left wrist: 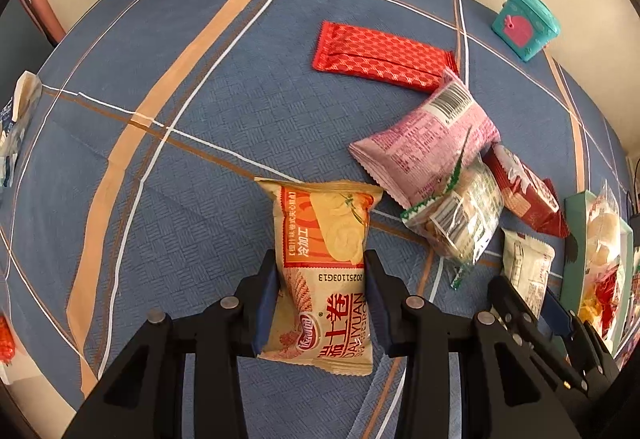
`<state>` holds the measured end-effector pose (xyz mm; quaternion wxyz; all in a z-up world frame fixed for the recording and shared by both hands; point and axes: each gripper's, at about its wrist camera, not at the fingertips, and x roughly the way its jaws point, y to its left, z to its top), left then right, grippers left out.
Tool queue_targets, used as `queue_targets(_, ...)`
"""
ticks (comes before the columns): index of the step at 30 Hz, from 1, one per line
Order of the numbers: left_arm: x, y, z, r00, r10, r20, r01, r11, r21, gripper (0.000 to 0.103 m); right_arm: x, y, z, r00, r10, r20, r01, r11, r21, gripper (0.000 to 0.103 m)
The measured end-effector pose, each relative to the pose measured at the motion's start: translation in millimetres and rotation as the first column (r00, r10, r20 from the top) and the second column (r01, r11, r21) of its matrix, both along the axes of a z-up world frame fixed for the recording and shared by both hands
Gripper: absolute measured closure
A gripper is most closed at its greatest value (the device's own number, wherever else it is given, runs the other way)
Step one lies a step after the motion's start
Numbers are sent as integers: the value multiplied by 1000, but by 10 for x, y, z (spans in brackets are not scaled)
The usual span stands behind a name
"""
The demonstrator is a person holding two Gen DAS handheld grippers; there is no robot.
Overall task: Organize snacks
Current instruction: 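Lift both packs and carry them over the white tray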
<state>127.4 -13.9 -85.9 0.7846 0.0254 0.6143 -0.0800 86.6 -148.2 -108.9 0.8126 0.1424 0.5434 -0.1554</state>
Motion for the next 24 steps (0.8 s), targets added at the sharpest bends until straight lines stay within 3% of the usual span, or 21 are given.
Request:
queue_targets(14,-234,-326,-44,998,-57,-1,57,997,60,62,-284,75,-125,998,-6,-58,7,1000,22,48)
queue_targets(24,-316,-346,-53,999,-50,-13,50,998,27,64,-456,98,-121,997,-15,-76,20,998,64,49)
